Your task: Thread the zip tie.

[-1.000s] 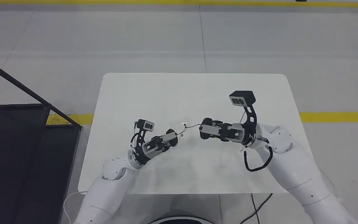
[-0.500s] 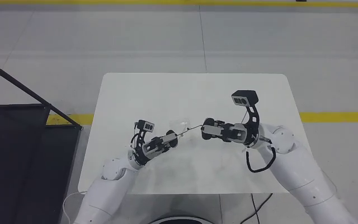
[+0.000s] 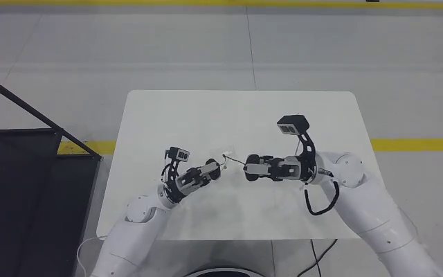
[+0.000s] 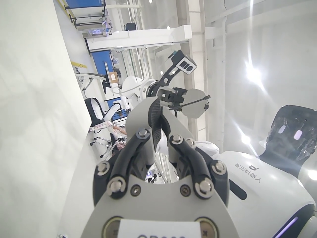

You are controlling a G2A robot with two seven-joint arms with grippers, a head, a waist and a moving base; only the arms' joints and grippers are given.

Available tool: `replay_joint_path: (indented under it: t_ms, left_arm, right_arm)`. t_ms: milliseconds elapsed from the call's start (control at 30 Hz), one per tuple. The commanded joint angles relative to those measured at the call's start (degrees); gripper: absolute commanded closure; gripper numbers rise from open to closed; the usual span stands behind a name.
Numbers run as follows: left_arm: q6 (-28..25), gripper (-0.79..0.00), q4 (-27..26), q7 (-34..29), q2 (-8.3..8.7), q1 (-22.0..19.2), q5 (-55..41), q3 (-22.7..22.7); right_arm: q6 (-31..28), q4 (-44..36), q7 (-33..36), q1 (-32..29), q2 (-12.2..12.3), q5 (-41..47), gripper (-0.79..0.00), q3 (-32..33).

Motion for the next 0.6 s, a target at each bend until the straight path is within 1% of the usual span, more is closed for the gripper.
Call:
replay_joint_path:
  t_ms: [0,100,200,300,367,467,533,567]
  left_arm:
    - [-0.17,-0.785,-0.84,1.27,0.16,0.53,-0.21,-1.06]
    - [-1.58,-0.785,-2.7,3.67,0.6,1.8,0.72,-3.91]
    - [-3.33,-0.785,-5.84,6.72,1.12,4.13,3.74,-7.05]
    - [-4.36,-0.785,-9.73,10.33,1.58,6.74,8.19,-10.06]
    - [-4.83,-0.785,-12.14,13.18,1.82,8.41,11.86,-11.97]
    - [-4.92,-0.785,-15.86,16.91,2.06,10.75,17.42,-13.98]
    - [-5.06,-0.785,-18.28,20.12,2.17,12.24,22.69,-15.52]
    - [-4.94,-0.785,-19.48,21.98,2.18,13.06,25.7,-16.08]
  right_arm:
    - [0.41,0.16,0.41,0.54,0.0,-1.81,0.0,-0.24]
    - [0.82,-0.44,0.81,1.47,0.22,-7.17,0.0,-0.41]
    - [0.72,-1.89,0.71,1.89,0.66,-13.67,0.0,0.1]
    - [2.14,-4.56,0.47,2.16,1.23,-22.86,0.0,1.34]
    - [5.56,-8.19,-2.15,1.93,1.57,-31.99,0.0,2.2]
    - [14.02,-15.77,-7.25,0.14,2.0,-47.47,0.0,2.54]
    - [19.46,-19.97,-9.12,-1.39,2.19,-54.17,0.0,2.37]
    - [21.13,-20.95,-10.22,-1.92,2.25,-55.77,0.0,2.62]
